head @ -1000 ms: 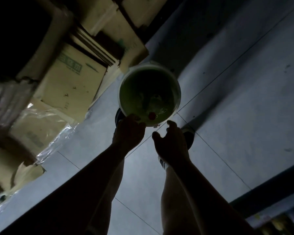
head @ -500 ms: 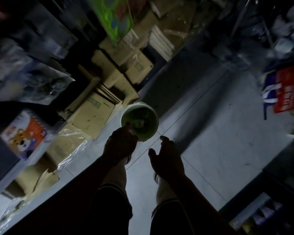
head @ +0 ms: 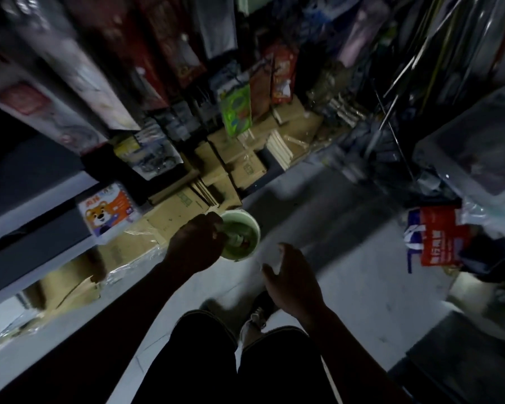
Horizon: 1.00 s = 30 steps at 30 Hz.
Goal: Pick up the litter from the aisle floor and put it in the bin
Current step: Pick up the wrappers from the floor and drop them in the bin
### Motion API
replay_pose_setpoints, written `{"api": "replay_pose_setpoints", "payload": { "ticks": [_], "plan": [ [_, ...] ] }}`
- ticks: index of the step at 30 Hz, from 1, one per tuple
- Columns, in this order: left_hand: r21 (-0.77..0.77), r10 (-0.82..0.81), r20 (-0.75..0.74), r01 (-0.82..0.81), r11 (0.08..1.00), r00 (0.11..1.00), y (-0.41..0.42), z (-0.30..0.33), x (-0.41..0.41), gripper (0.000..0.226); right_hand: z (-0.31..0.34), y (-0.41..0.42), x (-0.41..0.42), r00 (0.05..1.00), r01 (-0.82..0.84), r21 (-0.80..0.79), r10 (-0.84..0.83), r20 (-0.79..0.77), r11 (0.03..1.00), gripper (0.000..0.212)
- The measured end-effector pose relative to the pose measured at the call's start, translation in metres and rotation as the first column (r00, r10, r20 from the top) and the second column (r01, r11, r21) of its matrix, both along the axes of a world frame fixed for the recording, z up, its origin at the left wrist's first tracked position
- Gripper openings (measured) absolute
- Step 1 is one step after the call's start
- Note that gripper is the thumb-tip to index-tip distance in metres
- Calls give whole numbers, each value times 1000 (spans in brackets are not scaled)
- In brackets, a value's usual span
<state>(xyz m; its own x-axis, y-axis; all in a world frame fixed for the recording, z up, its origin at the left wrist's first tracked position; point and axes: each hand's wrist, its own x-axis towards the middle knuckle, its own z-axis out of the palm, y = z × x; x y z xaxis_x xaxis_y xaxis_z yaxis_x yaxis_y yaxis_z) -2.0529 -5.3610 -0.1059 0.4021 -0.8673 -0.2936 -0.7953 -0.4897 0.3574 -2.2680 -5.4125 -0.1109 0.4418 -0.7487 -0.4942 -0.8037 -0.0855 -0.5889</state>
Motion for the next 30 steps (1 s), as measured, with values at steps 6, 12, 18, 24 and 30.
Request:
{"api": "replay_pose_setpoints", "payload": {
  "ticks": [6,12,18,24,30],
  "plan": [
    [-16,214,-32,-214,977,976,88,28,12,30,25,42,11,980,-197,-27,196,-39,980,68],
    [-82,478,-12,-477,875,878,217,42,16,32,42,109,62,870,-493,-148,487,-75,858,60],
    [-150,741,1,-732,664,672,361,58,-15,33,62,189,96,691,-722,-134,717,-92,679,58],
    [-224,929,-31,-908,354,370,481,76,-69,28,76,280,109,523,-846,-113,852,9,521,54],
    [-214,996,-41,-974,72,83,557,85,-121,27,83,355,128,279,-951,-130,960,16,279,53]
  ]
}}
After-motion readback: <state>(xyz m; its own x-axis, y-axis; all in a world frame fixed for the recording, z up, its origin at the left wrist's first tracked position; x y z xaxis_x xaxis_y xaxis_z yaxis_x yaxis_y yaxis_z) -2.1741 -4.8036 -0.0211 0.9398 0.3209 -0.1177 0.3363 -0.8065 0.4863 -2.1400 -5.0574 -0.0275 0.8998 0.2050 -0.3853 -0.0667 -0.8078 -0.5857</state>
